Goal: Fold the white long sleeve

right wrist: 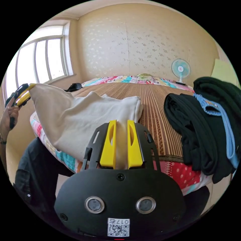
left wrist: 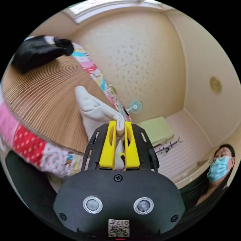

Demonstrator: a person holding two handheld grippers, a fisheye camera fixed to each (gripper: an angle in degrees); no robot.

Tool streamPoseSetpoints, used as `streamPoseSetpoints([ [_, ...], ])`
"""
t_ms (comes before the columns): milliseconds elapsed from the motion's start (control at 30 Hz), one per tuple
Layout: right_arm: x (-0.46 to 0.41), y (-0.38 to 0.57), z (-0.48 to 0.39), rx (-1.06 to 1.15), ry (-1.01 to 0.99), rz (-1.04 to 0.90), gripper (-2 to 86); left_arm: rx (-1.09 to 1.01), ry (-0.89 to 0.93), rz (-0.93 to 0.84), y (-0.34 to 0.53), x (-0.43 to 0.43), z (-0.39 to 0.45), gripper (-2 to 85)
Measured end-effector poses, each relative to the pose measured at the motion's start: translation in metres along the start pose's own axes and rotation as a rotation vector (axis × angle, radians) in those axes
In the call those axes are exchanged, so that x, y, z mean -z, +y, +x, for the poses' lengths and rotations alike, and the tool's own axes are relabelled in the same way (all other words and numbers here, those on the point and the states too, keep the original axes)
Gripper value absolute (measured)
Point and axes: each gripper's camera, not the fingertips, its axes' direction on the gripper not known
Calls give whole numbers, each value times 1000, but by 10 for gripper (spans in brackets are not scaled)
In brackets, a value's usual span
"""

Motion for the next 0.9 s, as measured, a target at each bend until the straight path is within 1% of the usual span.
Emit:
streamPoseSetpoints([
  [33,1,-1,7,-24,-23,3,46,-51,12,-29,-1,-18,17,57],
  [100,11,-3,40,-139,-105,23,29,-223,60,-146,12,-96,74,57],
  [133,15,-3,49,-171,-129,39,27,-248,76,-175,19,-115,85,58],
  [200,40,-1,85,-247,-182,150,28,-298,138,-326,62,-194,116,61],
  [233,47,0,91,-250,-171,183,31,-306,147,-365,75,-211,121,62],
  [300,73,2,113,-265,-59,288,47,-334,157,-507,123,-260,132,71],
  [367,88,4,128,-269,-26,339,68,-377,166,-561,147,-271,135,78],
  [433,97,8,141,-265,-79,378,91,-401,139,-535,156,-260,130,78],
  [500,98,12,158,-261,-219,407,122,-371,5,-432,146,-229,112,92],
  [533,96,12,161,-263,-244,397,130,-358,-31,-398,142,-220,107,99],
  [567,86,9,168,-291,-258,343,145,-326,-106,-331,133,-202,93,109],
  [600,73,3,174,-315,-259,258,165,-270,-190,-272,124,-186,76,121],
  [633,65,0,176,-320,-265,209,175,-233,-226,-250,119,-180,67,129],
  [667,47,-7,180,-321,-279,92,192,-158,-266,-229,110,-171,46,146],
  [700,26,-12,182,-321,-288,-29,207,-88,-272,-236,104,-167,25,163],
  [733,16,-13,182,-323,-294,-87,213,-56,-266,-248,101,-167,15,165],
  [767,-4,-12,184,-331,-322,-190,217,5,-245,-280,99,-170,-6,168],
  [833,-11,-7,184,-296,-393,-188,205,90,-220,-331,100,-177,-34,170],
  [900,-36,7,199,-378,-671,-276,183,176,-177,-443,109,-197,-61,167],
])
